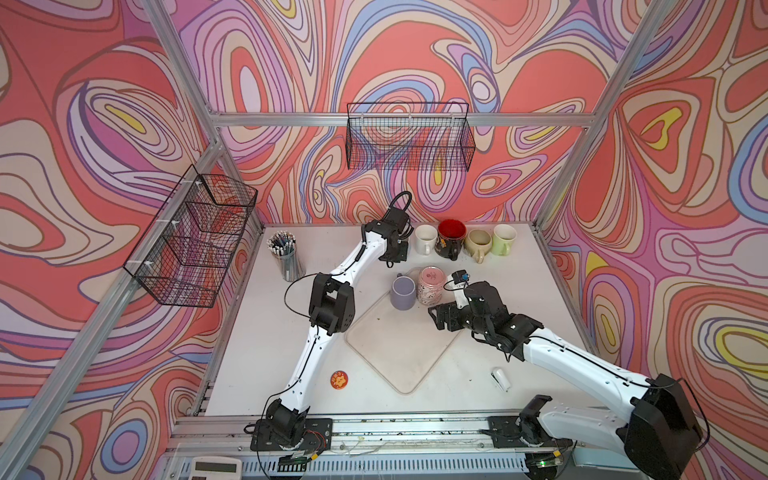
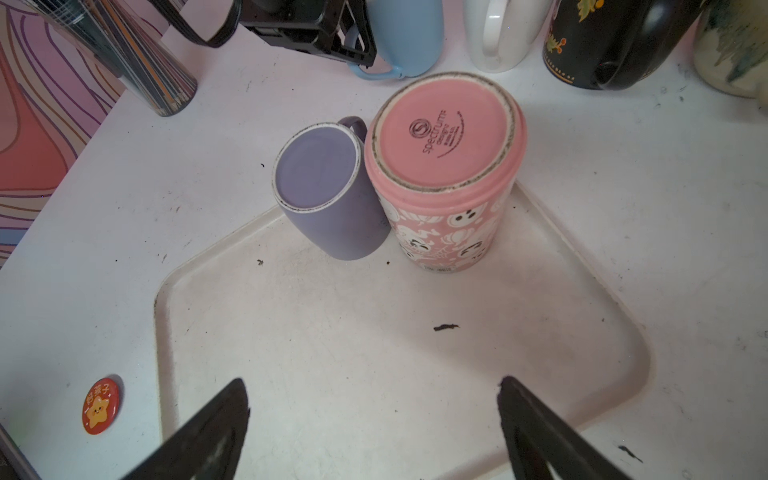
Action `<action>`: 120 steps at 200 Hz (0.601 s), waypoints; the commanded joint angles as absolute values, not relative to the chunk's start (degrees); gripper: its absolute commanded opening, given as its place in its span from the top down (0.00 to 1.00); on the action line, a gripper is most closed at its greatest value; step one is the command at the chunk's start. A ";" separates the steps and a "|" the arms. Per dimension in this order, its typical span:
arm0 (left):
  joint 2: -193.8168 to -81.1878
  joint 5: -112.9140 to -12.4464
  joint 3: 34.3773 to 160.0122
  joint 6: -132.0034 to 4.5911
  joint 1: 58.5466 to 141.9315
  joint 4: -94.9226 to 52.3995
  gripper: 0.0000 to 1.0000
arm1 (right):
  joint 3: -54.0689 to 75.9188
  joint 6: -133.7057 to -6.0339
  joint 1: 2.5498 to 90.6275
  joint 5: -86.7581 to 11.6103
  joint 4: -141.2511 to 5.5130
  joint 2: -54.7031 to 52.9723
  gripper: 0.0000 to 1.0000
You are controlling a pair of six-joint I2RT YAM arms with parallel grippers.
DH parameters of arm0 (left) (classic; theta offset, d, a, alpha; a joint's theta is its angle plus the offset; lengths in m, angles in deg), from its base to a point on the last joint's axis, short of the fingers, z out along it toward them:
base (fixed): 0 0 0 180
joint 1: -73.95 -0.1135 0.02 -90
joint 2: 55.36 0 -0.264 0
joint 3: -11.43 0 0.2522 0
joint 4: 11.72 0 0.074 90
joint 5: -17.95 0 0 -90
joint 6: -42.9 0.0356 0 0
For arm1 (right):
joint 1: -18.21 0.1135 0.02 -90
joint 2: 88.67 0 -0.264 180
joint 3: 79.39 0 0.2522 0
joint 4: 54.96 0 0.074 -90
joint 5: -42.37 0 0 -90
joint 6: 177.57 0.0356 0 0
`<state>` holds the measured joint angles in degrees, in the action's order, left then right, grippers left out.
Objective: Turn the mug right side up
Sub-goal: 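Lower the light-blue mug upright beside the white mug with the left gripper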
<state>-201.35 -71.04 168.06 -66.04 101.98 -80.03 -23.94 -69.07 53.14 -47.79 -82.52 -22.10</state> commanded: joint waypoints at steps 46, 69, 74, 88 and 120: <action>-201.03 -72.15 170.92 -66.69 101.65 -76.64 0.74 | -23.10 -69.38 53.04 -48.26 -82.98 -22.82 0.04; -200.91 -72.09 170.94 -66.87 101.66 -76.50 0.71 | -23.06 -69.42 53.05 -48.28 -83.05 -22.75 0.04; -200.82 -72.13 171.00 -66.90 101.66 -76.50 0.71 | -23.07 -69.38 53.08 -48.32 -83.05 -22.75 0.04; -200.93 -72.06 170.87 -67.05 101.64 -76.55 0.71 | -23.00 -69.38 53.06 -48.33 -83.13 -22.75 0.04; -201.33 -71.76 170.92 -67.40 101.64 -76.28 0.70 | -22.95 -69.37 53.02 -48.31 -83.31 -22.70 0.04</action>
